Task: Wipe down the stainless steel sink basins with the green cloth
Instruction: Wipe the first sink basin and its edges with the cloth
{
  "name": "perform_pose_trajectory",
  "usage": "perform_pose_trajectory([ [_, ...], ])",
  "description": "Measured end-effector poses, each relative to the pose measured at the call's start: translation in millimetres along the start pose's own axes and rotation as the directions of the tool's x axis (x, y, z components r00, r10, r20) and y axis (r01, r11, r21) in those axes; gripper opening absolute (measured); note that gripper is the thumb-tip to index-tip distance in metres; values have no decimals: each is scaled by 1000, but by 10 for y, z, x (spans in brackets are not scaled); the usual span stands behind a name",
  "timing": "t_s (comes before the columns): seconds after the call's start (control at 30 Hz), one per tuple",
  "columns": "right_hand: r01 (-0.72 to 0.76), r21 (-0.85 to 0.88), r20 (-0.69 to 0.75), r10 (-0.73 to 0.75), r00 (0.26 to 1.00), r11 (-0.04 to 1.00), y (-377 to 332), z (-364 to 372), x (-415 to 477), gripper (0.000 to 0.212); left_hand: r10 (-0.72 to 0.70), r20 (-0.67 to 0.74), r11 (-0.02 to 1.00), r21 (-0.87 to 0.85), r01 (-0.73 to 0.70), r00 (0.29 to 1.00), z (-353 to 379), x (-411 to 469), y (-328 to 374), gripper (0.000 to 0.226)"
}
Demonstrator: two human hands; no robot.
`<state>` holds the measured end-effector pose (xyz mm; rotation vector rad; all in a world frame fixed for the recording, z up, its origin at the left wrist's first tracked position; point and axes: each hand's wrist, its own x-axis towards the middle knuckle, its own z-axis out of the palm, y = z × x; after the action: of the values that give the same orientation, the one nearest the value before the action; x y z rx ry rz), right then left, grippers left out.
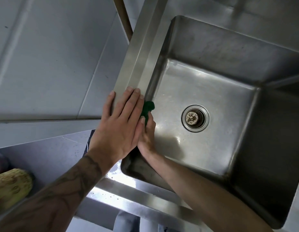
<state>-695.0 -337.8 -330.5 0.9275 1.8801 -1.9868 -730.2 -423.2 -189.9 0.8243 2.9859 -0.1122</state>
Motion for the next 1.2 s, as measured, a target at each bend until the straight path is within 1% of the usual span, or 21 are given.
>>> perform_pose_trajectory([
  [0.1, -38, 8, 94, 37, 995, 999, -157, -77, -157, 38, 0, -6, 1000, 5, 0, 1000, -3, -1, 6, 63],
  [0.13, -51, 11, 151, 49, 987, 999, -269, -145, -274, 39, 4, -5, 1000, 5, -4, 1000, -3, -3, 9, 63],
  [0.17, -35, -15, 213, 37, 976, 999, -342, -233, -375, 34, 8, -3, 1000, 4, -8, 1000, -1, -8, 10, 62],
  [0.23, 44, -126, 332, 0, 943, 991, -426, -415, -562, 28, 14, 5, 1000, 1, -14, 1000, -1, -12, -1, 62],
  [0.33, 130, -212, 462, -17, 887, 969, -507, -670, -695, 34, 18, 22, 1000, -2, -18, 1000, -12, -11, -16, 62],
  [0.37, 163, -272, 491, -9, 871, 948, -513, -721, -695, 34, 17, 23, 1000, -7, -17, 1000, -17, -13, -18, 62],
  [0.4, 168, -331, 521, 31, 853, 929, -493, -763, -678, 32, 16, 21, 1000, -9, -16, 1000, -20, -12, -22, 62],
  [0.47, 242, -482, 561, 84, 824, 842, -358, -830, -631, 33, 18, 19, 1000, -12, -18, 1000, -28, -12, -25, 61],
  [0.53, 395, -601, 635, 115, 764, 695, -145, -886, -545, 42, 15, 15, 1000, -14, -15, 1000, -26, -20, -29, 61],
  [0.57, 446, -641, 659, 150, 737, 624, -54, -893, -476, 43, 13, 11, 1000, -18, -13, 1000, -21, -23, -27, 61],
  [0.63, 449, -699, 653, 243, 717, 556, -13, -875, -336, 40, 8, 15, 1000, -20, -8, 1000, -24, -27, -16, 61],
  [0.7, 461, -707, 665, 283, 691, 536, -78, -849, -279, 40, -4, 19, 1000, -29, 4, 1000, -41, -51, -4, 61],
  [0.77, 499, -687, 693, 270, 669, 528, -169, -880, -345, 42, -42, 31, 998, -54, 44, 999, -53, -184, 40, 61],
  [0.8, 516, -664, 710, 242, 661, 540, -247, -924, -414, 41, -75, 44, 995, -62, 78, 996, -56, -301, 98, 62],
  [0.87, 485, -621, 727, 219, 651, 616, -437, -1049, -581, 33, -178, 43, 978, -102, 182, 983, -50, -613, 300, 63],
  [0.9, 483, -594, 743, 208, 636, 644, -517, -1125, -657, 30, -249, 36, 956, -152, 252, 968, -48, -772, 430, 63],
  [0.97, 505, -554, 773, 183, 608, 662, -582, -1258, -716, 31, -400, 39, 883, -253, 396, 916, -51, -991, 689, 63],
  [1.03, 523, -544, 780, 167, 602, 657, -556, -1307, -686, 34, -531, 63, 809, -261, 527, 845, -63, -1072, 920, 63],
  [1.07, 542, -554, 781, 169, 601, 632, -520, -1320, -651, 35, -584, 81, 775, -241, 585, 808, -76, -1086, 1041, 64],
  [1.13, 613, -578, 796, 206, 570, 538, -254, -1409, -476, 43, -672, 124, 699, -220, 680, 731, -102, -1083, 1284, 64],
  [1.2, 568, -651, 743, 272, 611, 503, 9, -1490, -294, 61, -762, 142, 596, -226, 771, 631, -121, -1043, 1496, 63],
])
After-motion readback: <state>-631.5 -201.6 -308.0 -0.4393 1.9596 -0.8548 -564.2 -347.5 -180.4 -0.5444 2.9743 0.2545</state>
